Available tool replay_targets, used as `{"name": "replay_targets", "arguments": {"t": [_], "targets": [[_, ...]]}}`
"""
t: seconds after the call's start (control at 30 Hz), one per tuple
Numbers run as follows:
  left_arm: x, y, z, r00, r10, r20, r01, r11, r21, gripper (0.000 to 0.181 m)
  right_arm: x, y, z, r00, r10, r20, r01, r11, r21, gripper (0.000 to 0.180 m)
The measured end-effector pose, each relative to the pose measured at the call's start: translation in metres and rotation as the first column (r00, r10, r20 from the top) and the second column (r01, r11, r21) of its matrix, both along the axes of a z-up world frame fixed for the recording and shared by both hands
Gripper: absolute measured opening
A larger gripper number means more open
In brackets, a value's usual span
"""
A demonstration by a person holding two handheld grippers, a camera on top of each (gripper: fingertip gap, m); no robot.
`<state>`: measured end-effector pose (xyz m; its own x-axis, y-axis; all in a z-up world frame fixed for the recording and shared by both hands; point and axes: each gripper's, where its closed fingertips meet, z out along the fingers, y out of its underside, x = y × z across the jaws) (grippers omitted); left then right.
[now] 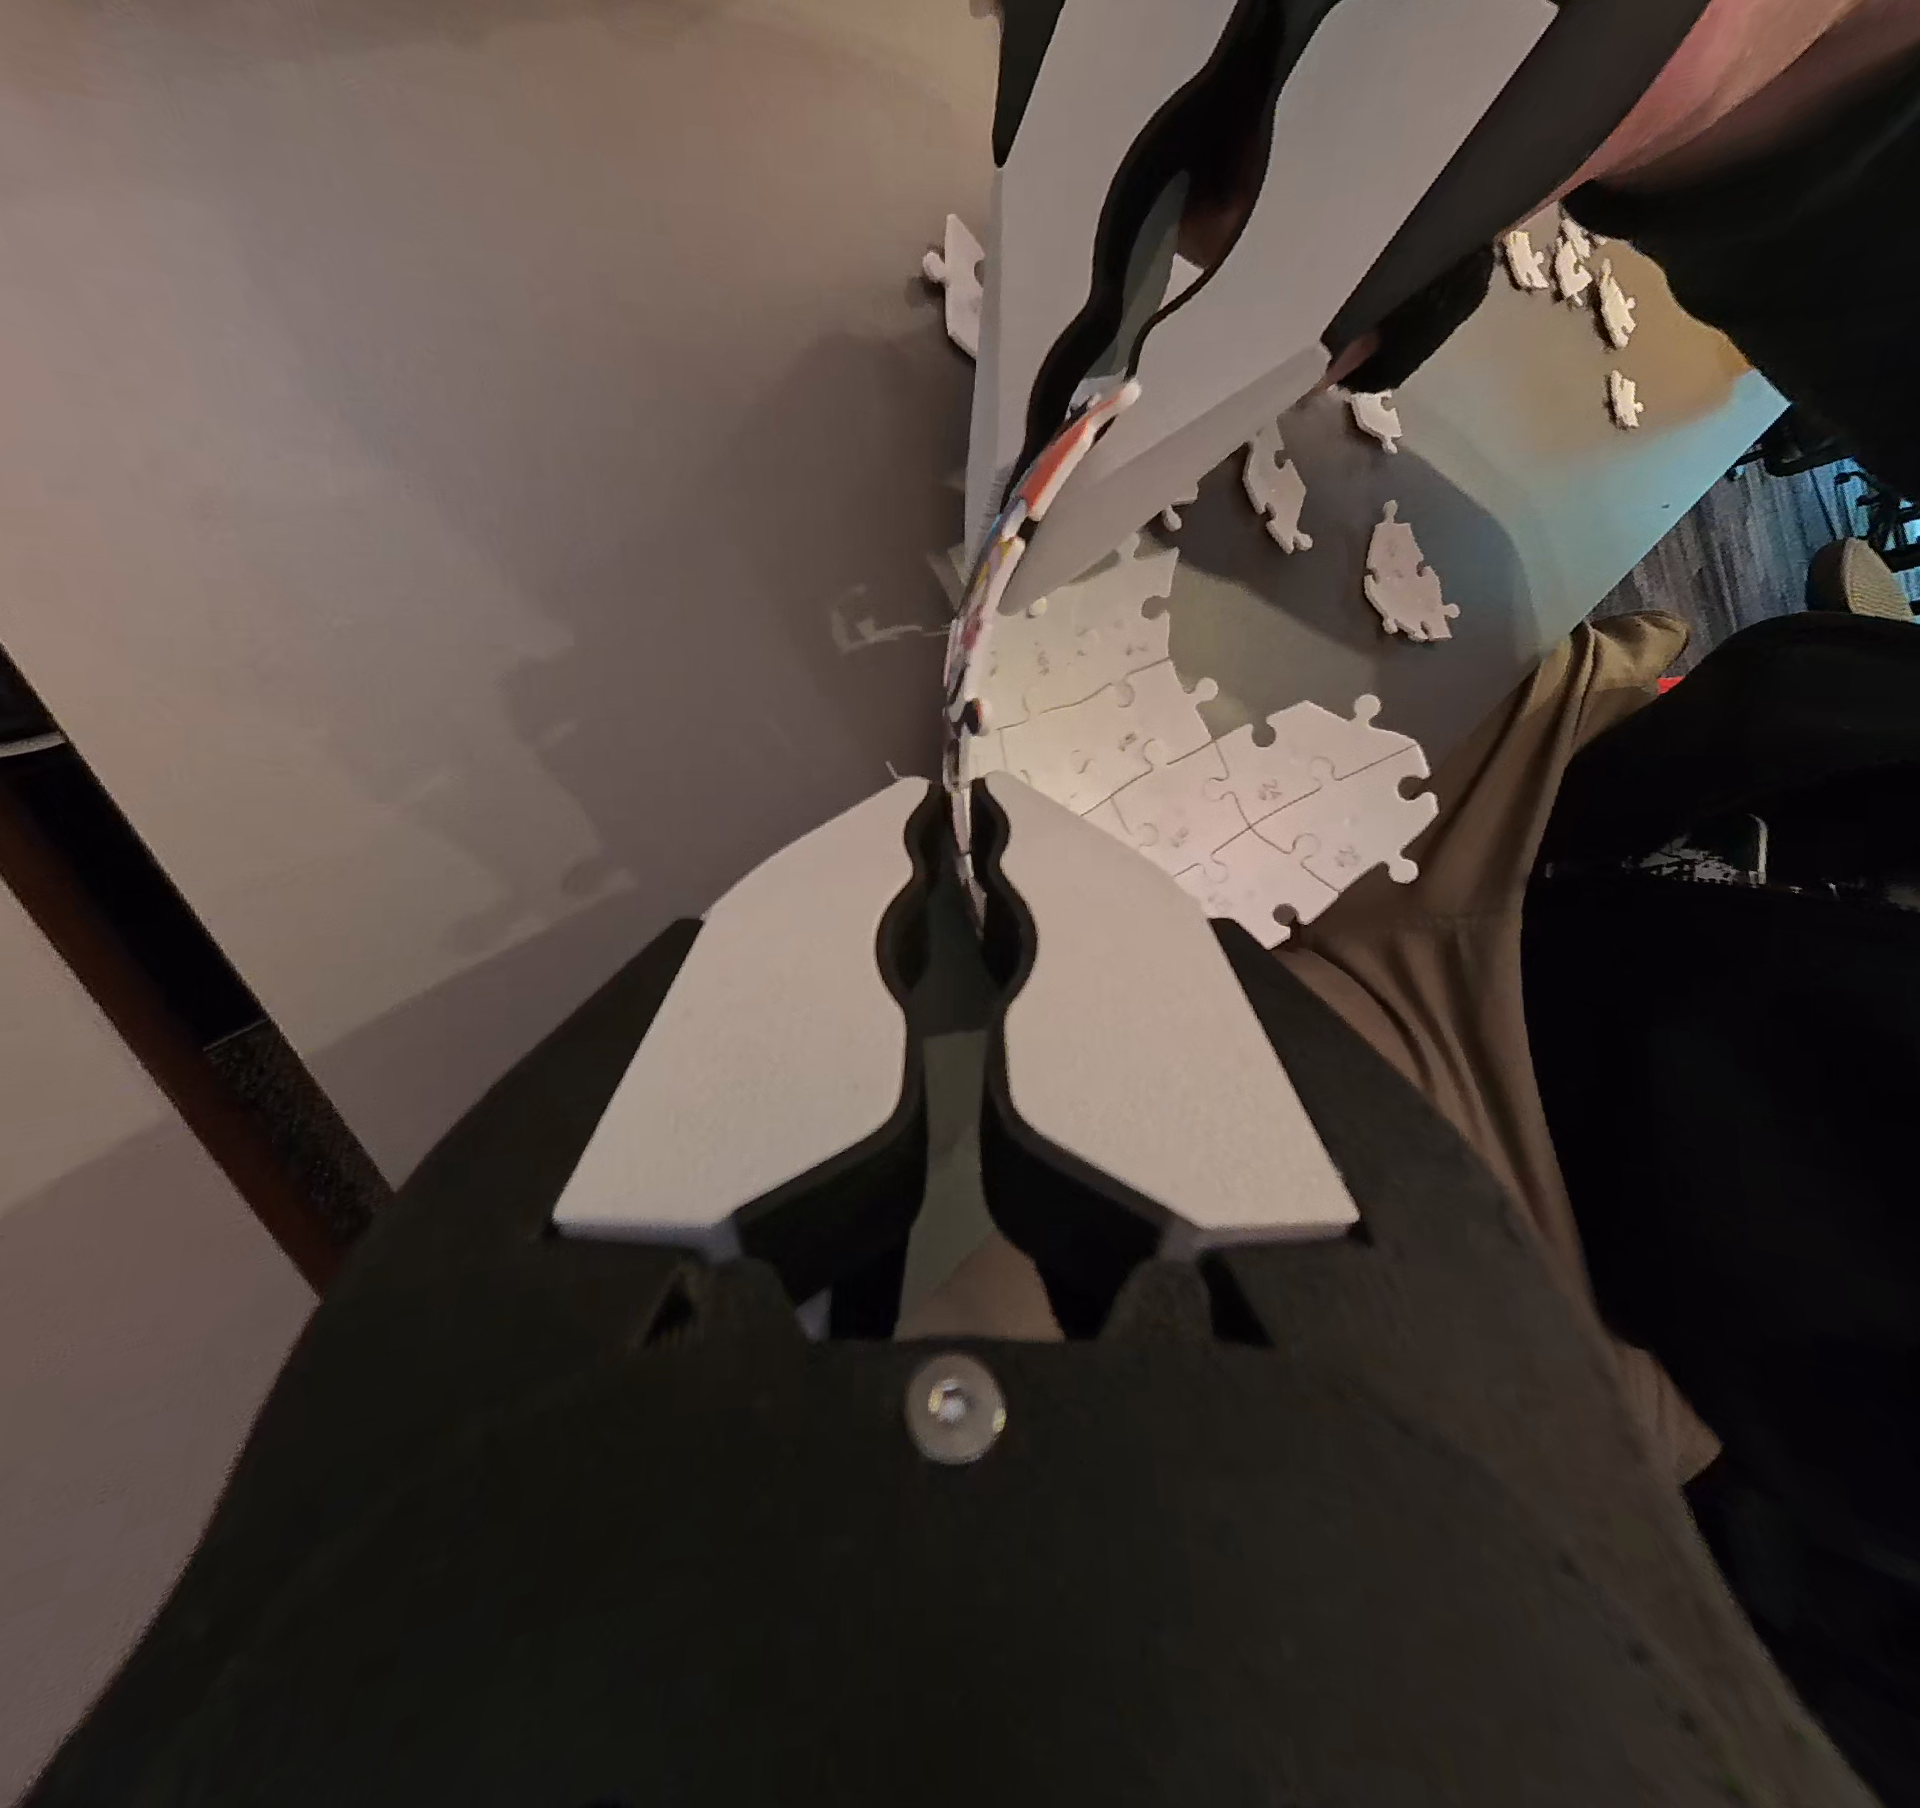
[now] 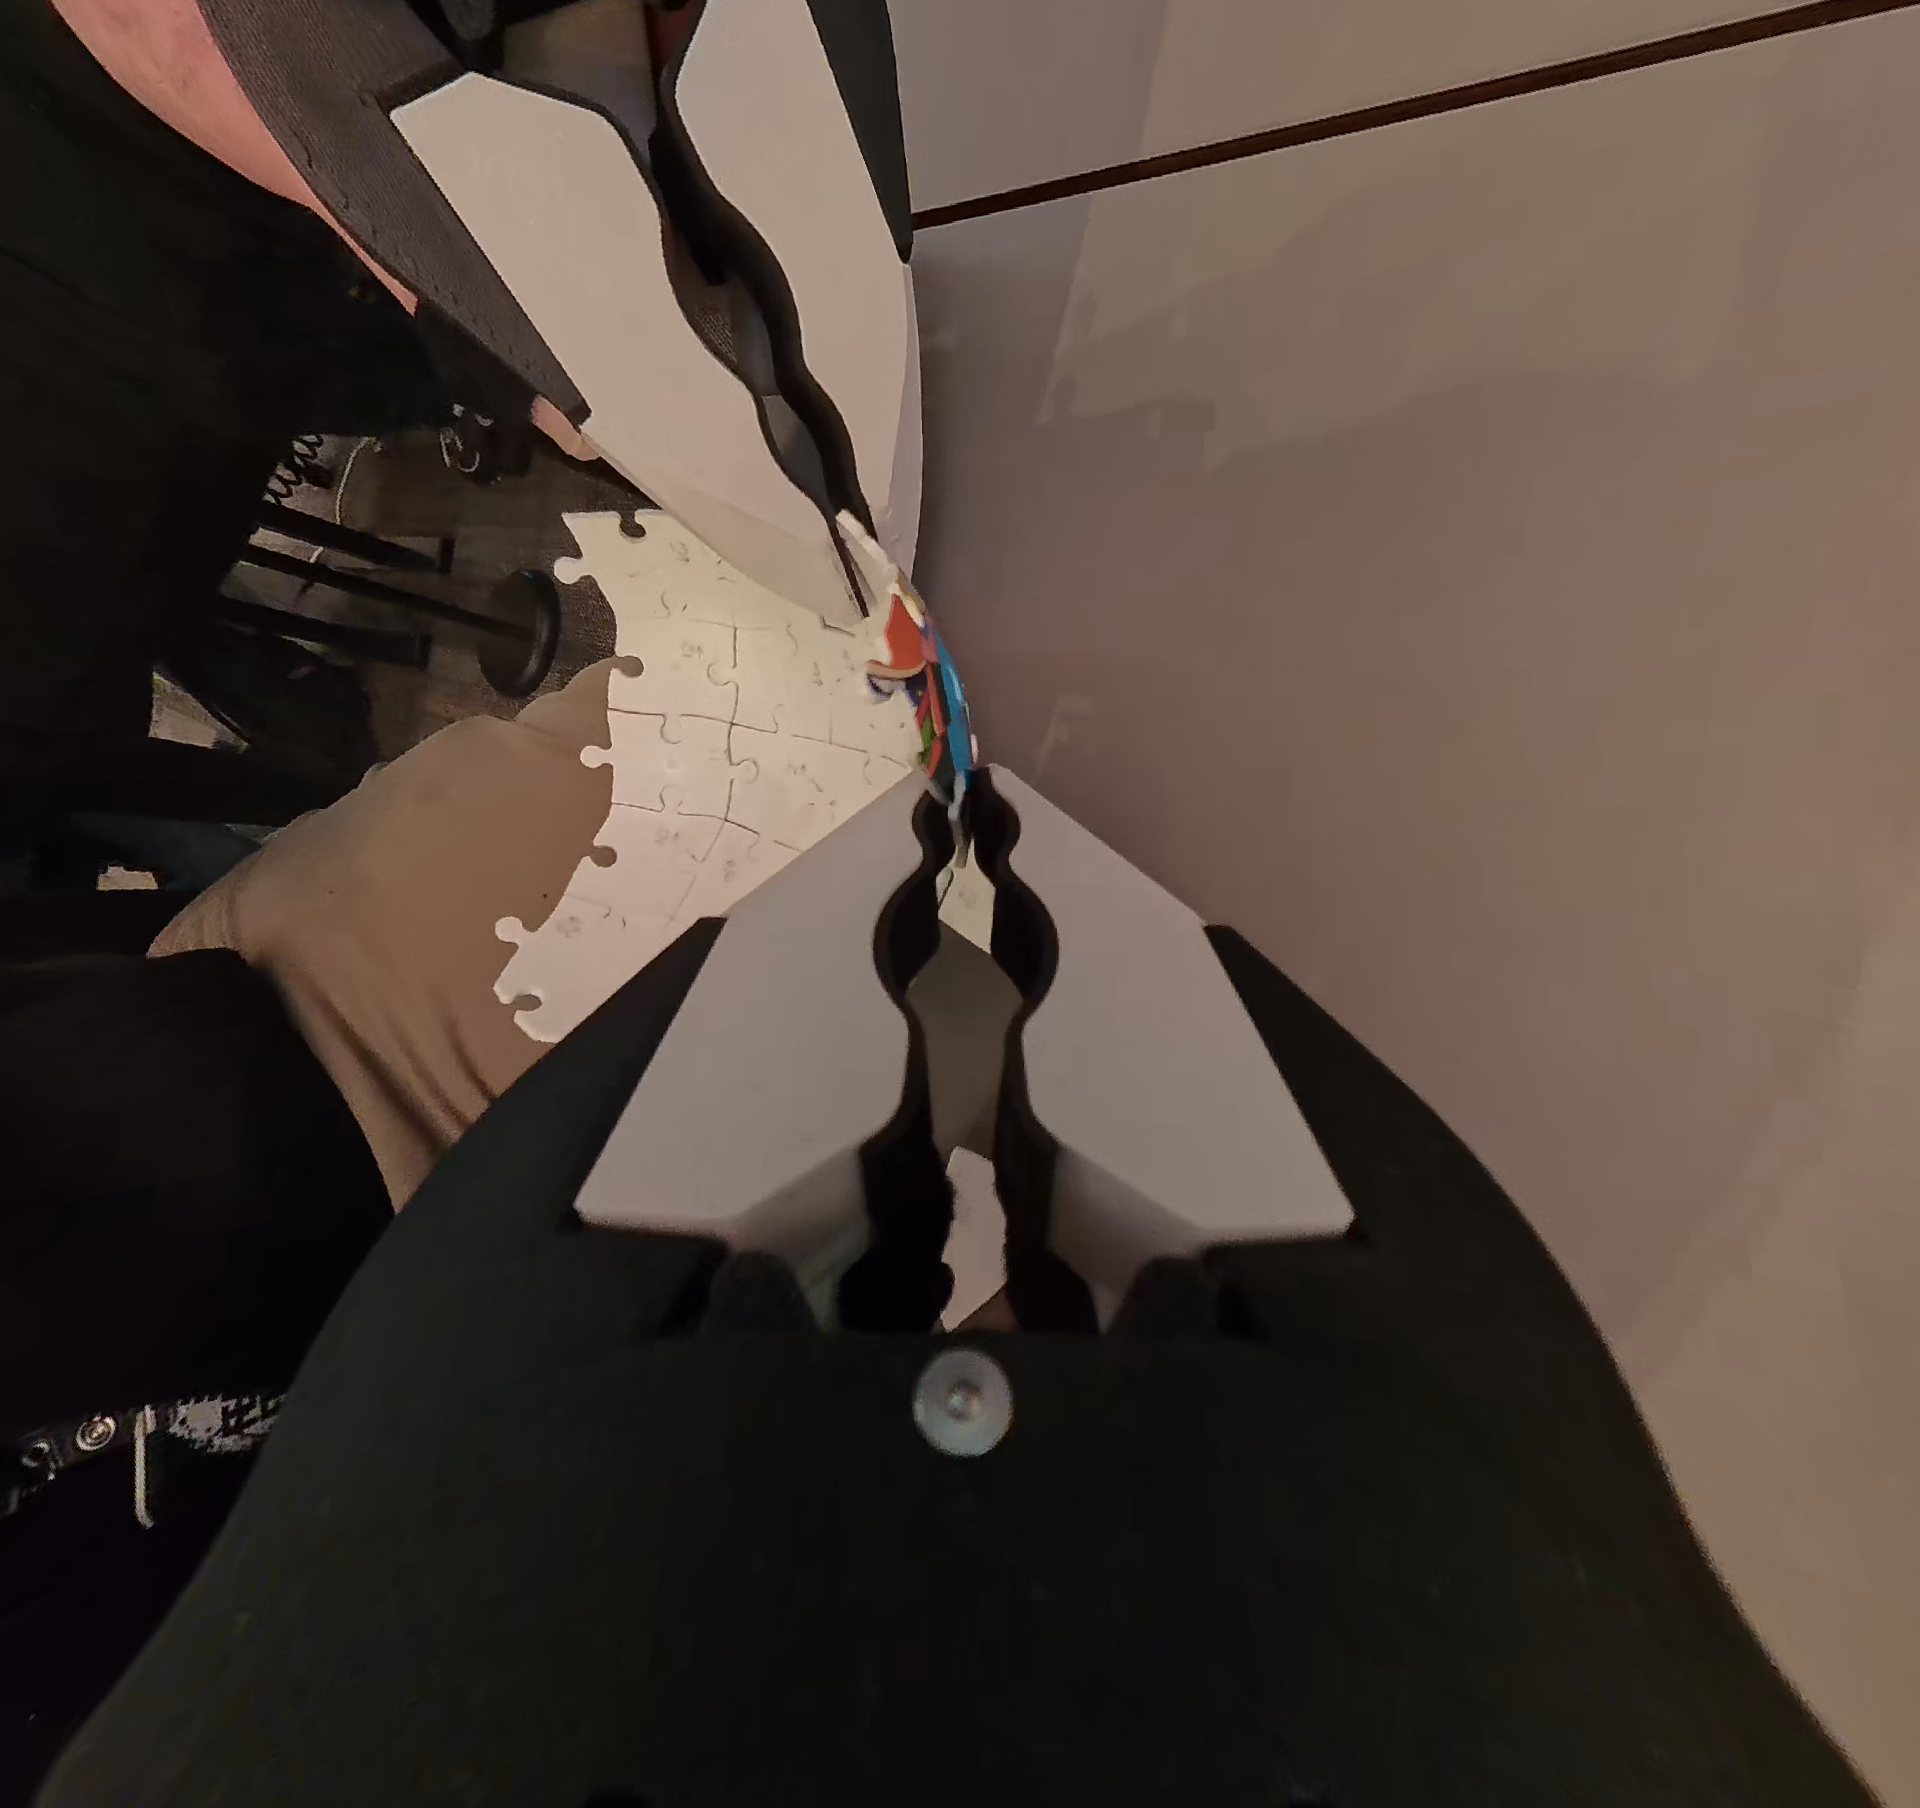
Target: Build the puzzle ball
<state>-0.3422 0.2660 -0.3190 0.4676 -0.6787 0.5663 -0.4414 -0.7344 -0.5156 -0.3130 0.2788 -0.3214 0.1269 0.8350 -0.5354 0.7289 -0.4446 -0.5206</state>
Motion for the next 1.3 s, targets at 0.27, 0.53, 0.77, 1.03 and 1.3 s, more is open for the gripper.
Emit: {"name": "replay_targets", "arguments": {"t": [0.27, 0.53, 0.77, 1.03, 1.3], "targets": [[0.0, 0.001, 0.0, 1.0, 0.008, 0.004, -0.008, 1.0, -0.002, 0.004, 0.0, 0.003, 0.002, 1.0, -0.011, -0.003, 0.011, 1.0, 0.006, 0.007], [0.0, 0.004, 0.001, 0.999, 0.029, 0.015, -0.029, 1.0, 0.0, 0.004, -0.001, 0.004, 0.004, 0.999, -0.031, -0.024, 0.032, 0.999, 0.013, 0.0], [0.0, 0.004, 0.0, 0.999, 0.039, 0.016, -0.039, 0.999, -0.002, 0.004, -0.001, 0.005, 0.004, 0.998, -0.05, -0.031, 0.05, 0.999, 0.005, 0.002], [-0.003, 0.007, -0.002, 0.997, 0.075, 0.027, -0.075, 0.997, -0.008, 0.003, 0.013, 0.014, 0.012, 0.996, -0.085, -0.028, 0.086, 0.996, 0.035, 0.015], [-0.003, 0.008, -0.002, 0.996, 0.086, 0.016, -0.086, 0.996, -0.001, 0.003, 0.034, 0.021, 0.01, 0.978, -0.208, -0.022, 0.208, 0.978, 0.001, 0.033]]}}
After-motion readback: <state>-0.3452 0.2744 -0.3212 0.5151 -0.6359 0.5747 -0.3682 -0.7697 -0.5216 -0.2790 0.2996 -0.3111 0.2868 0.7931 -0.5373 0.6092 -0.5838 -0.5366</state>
